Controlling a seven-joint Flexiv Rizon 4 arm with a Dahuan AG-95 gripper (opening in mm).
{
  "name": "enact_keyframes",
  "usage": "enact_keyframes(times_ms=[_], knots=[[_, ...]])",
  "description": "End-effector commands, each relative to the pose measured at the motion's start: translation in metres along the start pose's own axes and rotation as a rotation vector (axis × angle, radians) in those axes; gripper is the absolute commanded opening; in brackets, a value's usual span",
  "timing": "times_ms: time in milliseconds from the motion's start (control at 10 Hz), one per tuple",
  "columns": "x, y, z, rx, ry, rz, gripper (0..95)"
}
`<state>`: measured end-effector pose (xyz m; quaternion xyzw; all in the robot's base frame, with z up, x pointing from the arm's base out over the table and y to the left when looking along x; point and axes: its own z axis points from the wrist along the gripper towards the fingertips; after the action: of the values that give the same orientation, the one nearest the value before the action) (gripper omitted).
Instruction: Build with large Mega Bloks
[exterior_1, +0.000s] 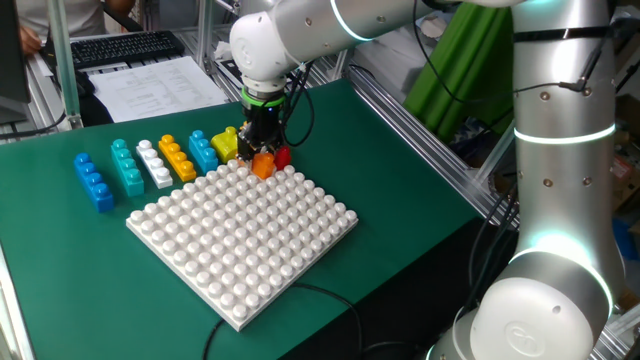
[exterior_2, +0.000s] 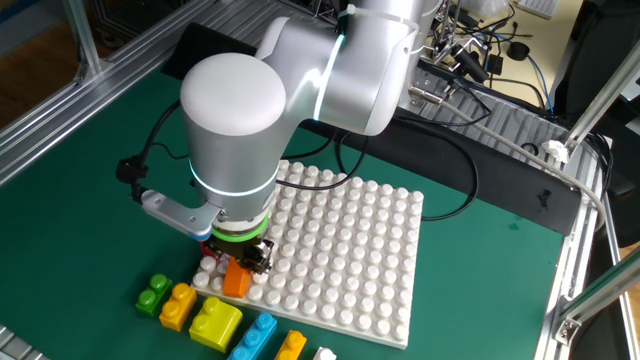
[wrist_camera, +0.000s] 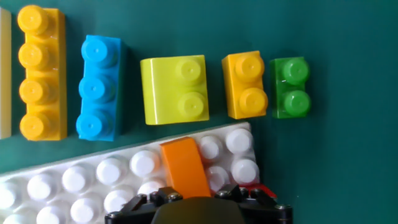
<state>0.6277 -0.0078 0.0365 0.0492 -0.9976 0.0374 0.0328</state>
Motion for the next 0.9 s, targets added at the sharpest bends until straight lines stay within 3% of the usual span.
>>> enact_keyframes(times_ms=[100, 200, 400, 800, 900], knots=[[-0.001, 0.001, 0.008, -0.002, 0.002, 0.004, 57.0], [-0.001, 0.001, 0.007, -0.021, 0.010, 0.020, 57.0], [-0.001, 0.001, 0.006, -0.031, 0.016, 0.018, 57.0], [0.003, 0.001, -0.010, -0.090, 0.028, 0.073, 57.0], [0.003, 0.001, -0.010, -0.086, 0.026, 0.074, 57.0]])
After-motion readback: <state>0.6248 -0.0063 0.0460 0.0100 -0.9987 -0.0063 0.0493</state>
